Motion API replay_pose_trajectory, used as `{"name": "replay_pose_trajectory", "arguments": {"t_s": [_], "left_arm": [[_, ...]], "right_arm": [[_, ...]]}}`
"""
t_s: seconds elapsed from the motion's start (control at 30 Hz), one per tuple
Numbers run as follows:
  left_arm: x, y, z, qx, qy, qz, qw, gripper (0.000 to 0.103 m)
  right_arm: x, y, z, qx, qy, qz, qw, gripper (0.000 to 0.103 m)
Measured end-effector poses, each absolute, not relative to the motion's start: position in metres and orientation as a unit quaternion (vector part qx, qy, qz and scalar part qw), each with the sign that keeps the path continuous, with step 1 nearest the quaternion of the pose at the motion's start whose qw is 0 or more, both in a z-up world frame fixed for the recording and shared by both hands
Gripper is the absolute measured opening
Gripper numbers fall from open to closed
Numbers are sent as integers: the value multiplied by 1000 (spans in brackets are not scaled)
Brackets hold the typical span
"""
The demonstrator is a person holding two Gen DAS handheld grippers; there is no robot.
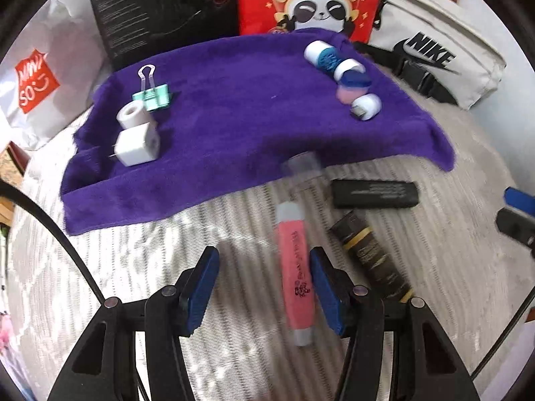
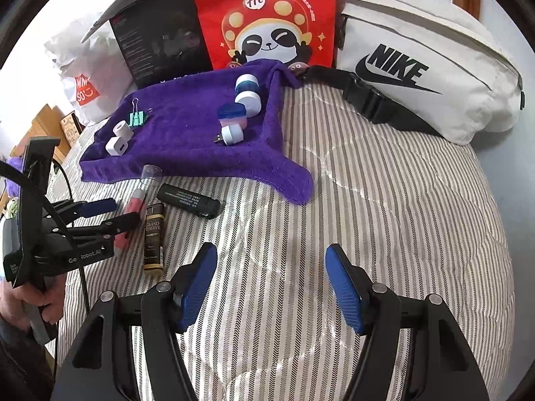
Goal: Organize rigid objects
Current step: 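Move the left tool to the pink highlighter and grasp it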
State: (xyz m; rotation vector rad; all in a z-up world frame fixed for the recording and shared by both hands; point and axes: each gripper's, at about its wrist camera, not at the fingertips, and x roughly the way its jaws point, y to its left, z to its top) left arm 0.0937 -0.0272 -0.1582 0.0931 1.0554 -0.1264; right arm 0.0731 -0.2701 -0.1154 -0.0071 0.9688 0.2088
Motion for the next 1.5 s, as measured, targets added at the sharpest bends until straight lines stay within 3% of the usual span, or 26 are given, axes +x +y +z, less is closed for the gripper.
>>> {"name": "replay_pose_trajectory", "arguments": {"t_s": [0.23,0.33,0.37,0.9,1.5], "left_arm": [[90,-24,-158,47,488,-72,868,49],[88,-31,-156,54,478,-99,871,20],[88,-33,-156,59,477,-104,871,19],[89,-29,-155,49,476,-118,870,15],[66,56,-158,9,488,-34,872,15]], "right_arm": [[79,-266,-120,-1,469,109,877,67],[79,-265,-123,-3,472,112,875,67],[80,-265,-124,-3,473,111,874,67],[88,-251,-132,-13,481,123,868,67],[125,-186,-155,-144,447,198,860,67]]}}
